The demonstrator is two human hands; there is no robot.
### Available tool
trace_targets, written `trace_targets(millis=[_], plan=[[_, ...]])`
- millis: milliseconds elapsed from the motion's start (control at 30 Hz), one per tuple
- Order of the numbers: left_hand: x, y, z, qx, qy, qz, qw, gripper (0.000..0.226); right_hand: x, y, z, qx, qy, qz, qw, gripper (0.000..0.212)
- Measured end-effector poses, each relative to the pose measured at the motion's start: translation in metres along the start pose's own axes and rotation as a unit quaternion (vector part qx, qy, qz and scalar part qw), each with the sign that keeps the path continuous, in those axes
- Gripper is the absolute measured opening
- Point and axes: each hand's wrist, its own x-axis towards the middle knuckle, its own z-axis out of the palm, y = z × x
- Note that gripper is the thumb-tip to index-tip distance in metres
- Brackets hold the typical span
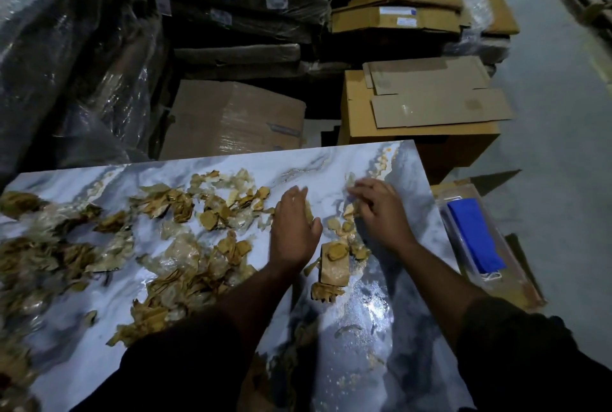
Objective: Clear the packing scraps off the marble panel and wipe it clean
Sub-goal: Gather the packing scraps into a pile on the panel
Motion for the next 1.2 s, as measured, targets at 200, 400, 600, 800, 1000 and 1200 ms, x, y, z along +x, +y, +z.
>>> trace_targets(millis=[200,400,600,800,1000,1200], plan=[[-0.015,0.008,-0.017,-0.055,0.036,-0.020,0.998,0.048,-0.007,-0.019,0.000,0.105,0.007,0.068,0.992,0.034],[-0.068,0.004,0.007,-0.076,0.063,-0.003,0.995,0.028,-0.053,-0.036,-0.003,-0.048,-0.156,-0.028,0.986,0.084],[-0.077,-0.006,0.007,-0.089,0.018,0.006,0.996,0.032,-0.075,-0.043,0.007,-0.133,-0.173,-0.077,0.973,0.120],[-0.061,0.005,-0.014,-0.102,-0.076,-0.016,0.992,0.050,-0.080,-0.045,0.005,-0.148,-0.198,-0.116,0.962,0.135],[-0.074,0.013,-0.014,-0.112,-0.075,-0.038,0.990,0.045,-0.092,-0.048,0.026,-0.176,-0.105,-0.148,0.967,0.102],[-0.088,0.020,-0.021,-0.188,-0.025,-0.135,0.972,0.041,-0.092,-0.054,0.033,-0.211,-0.039,-0.187,0.959,0.035]])
